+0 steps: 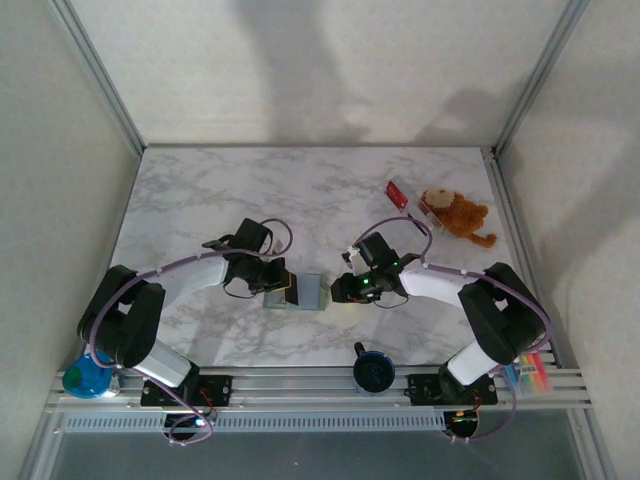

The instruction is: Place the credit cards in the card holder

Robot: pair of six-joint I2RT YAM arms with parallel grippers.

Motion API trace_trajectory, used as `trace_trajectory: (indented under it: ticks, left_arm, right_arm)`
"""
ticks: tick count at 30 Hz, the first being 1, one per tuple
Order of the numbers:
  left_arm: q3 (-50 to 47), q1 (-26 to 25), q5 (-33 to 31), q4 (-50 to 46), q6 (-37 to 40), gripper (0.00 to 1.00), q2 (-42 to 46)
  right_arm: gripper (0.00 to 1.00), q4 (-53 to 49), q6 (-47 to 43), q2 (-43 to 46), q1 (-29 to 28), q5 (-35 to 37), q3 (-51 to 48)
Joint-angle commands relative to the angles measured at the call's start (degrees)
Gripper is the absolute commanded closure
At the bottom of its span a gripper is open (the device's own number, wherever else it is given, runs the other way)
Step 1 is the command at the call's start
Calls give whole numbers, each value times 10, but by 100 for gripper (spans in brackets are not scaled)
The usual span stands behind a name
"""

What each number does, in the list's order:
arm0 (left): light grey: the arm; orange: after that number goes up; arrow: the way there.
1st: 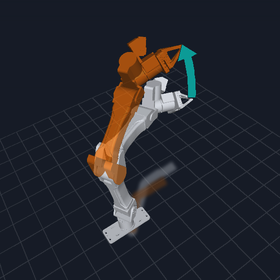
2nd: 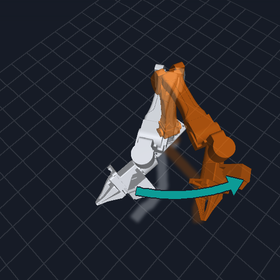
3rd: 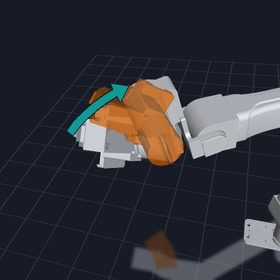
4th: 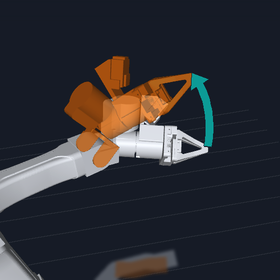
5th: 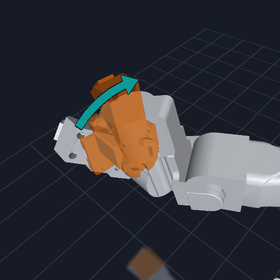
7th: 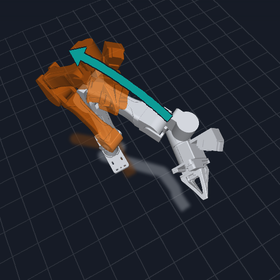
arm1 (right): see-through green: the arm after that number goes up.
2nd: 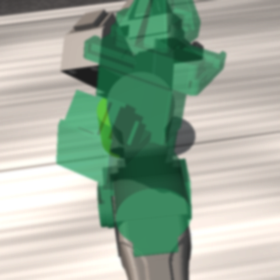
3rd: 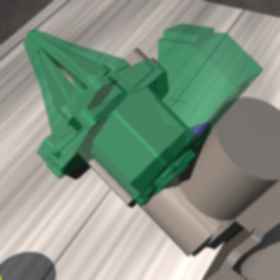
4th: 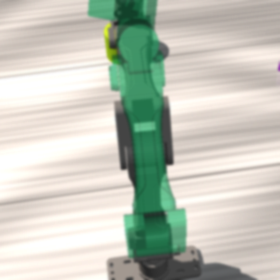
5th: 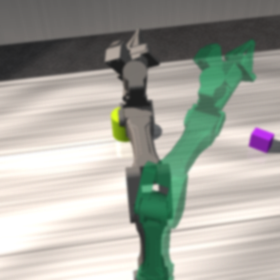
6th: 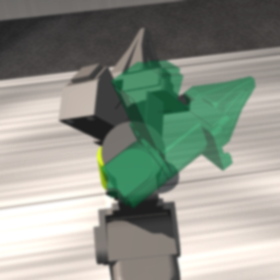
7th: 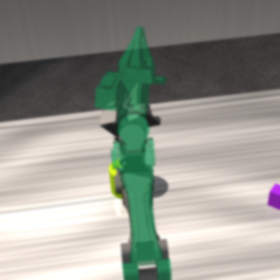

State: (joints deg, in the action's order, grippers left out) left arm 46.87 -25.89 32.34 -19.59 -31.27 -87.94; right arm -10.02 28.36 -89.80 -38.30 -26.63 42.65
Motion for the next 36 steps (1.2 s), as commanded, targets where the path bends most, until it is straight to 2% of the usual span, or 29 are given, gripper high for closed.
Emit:
trace_trajectory:
  ticks: [1, 5, 10, 17, 26, 36]
  left_arm:
    - [10, 12, 12, -29, 7, 100, 11]
    - [3, 24, 19, -32, 19, 100, 10]
    - [-12, 32, 71, 7, 23, 100, -7]
    - [-20, 37, 91, 30, 41, 100, -44]
    - [-23, 43, 80, 26, 54, 100, -43]
    - [-33, 49, 129, 86, 54, 100, -43]
  right_arm:
    - [62, 1, 4, -7, -7, 0, 16]
    - [63, 3, 3, -11, -6, -6, 20]
    - [63, 8, 6, -18, -6, -8, 22]
    - [63, 17, 6, -25, -6, -8, 19]
    - [63, 23, 5, -23, -6, -8, 13]
    - [65, 47, 6, -19, -7, -15, 0]
